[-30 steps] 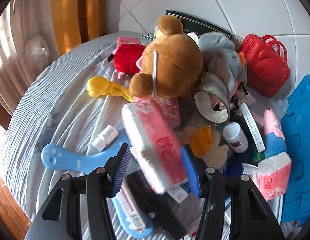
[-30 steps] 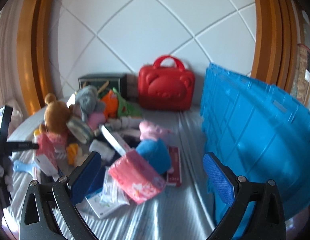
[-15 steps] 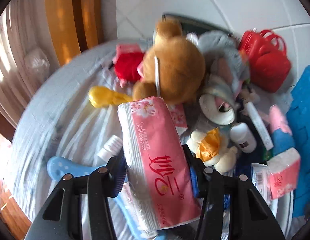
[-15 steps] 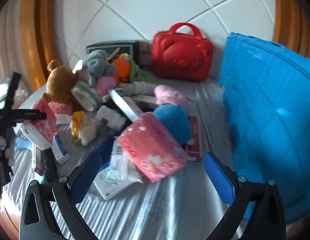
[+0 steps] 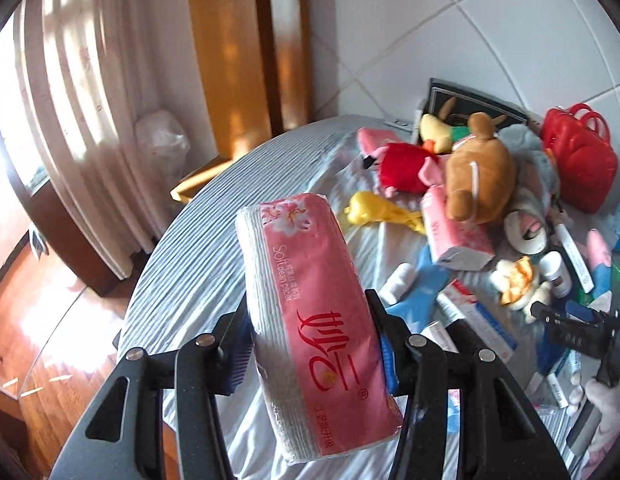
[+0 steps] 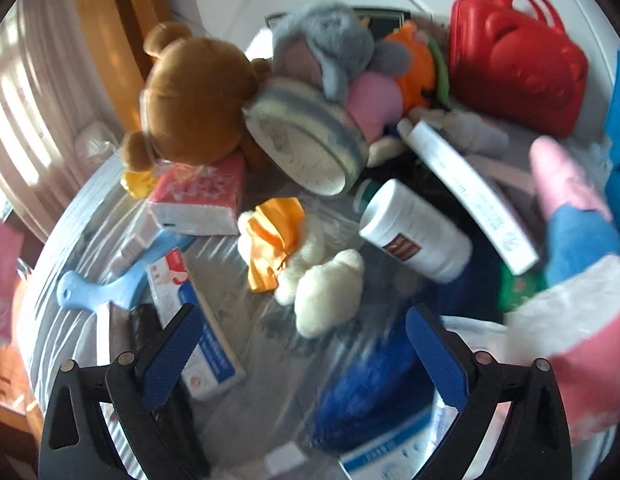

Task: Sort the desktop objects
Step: 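Grasp a pink tissue pack with the left tool while the right tool grasps a white plush with orange hat, then carry the tissue pack and the white plush with both tools over the blue bin, then open both tools to drop the tissue pack and plush into the bin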

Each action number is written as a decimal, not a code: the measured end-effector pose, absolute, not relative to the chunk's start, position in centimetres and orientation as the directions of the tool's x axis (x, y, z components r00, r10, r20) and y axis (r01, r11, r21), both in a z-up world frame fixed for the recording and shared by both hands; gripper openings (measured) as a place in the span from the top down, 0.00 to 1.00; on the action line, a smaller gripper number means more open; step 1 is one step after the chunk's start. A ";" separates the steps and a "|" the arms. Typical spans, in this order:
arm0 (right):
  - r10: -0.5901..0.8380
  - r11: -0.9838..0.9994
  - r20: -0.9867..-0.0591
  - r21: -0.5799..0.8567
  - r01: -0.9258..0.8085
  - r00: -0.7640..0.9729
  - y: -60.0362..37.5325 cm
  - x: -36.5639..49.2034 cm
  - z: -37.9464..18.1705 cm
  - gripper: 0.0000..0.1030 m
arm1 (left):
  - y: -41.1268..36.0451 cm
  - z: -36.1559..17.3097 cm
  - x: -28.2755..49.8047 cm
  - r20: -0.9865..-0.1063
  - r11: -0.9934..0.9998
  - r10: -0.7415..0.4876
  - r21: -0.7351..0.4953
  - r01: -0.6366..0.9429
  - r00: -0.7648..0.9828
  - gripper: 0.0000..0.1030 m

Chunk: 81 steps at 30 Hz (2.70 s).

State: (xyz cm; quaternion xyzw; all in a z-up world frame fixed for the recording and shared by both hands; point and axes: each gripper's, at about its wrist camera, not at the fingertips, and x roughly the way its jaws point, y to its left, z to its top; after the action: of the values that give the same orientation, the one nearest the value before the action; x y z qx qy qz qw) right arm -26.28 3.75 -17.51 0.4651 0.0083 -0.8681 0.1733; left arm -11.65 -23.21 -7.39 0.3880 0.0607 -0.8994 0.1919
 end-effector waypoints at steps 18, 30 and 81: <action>-0.281 -0.952 -0.616 0.080 0.297 -0.736 8.2 -18.2 -6.3 0.66 | -20.7 -3.0 -10.6 -0.614 -0.956 -0.234 0.004 0.294 -0.754 0.52; -0.055 -0.998 -0.315 0.010 0.055 -0.948 20.3 -8.7 6.9 0.66 | -6.1 4.6 -11.3 -0.441 -0.999 0.045 -0.034 -0.034 -0.897 0.52; 0.342 -0.895 -0.703 -0.042 -0.444 -0.624 65.4 -26.8 6.6 0.66 | 55.0 4.9 -31.5 -0.789 -0.819 0.273 0.110 -0.564 -0.551 0.50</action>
State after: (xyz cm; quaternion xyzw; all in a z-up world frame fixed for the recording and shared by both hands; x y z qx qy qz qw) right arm -26.79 65.42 6.65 0.3745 -0.0679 -0.8985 -0.2188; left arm -31.47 55.03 4.85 0.4073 -0.1784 -0.8622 -0.2425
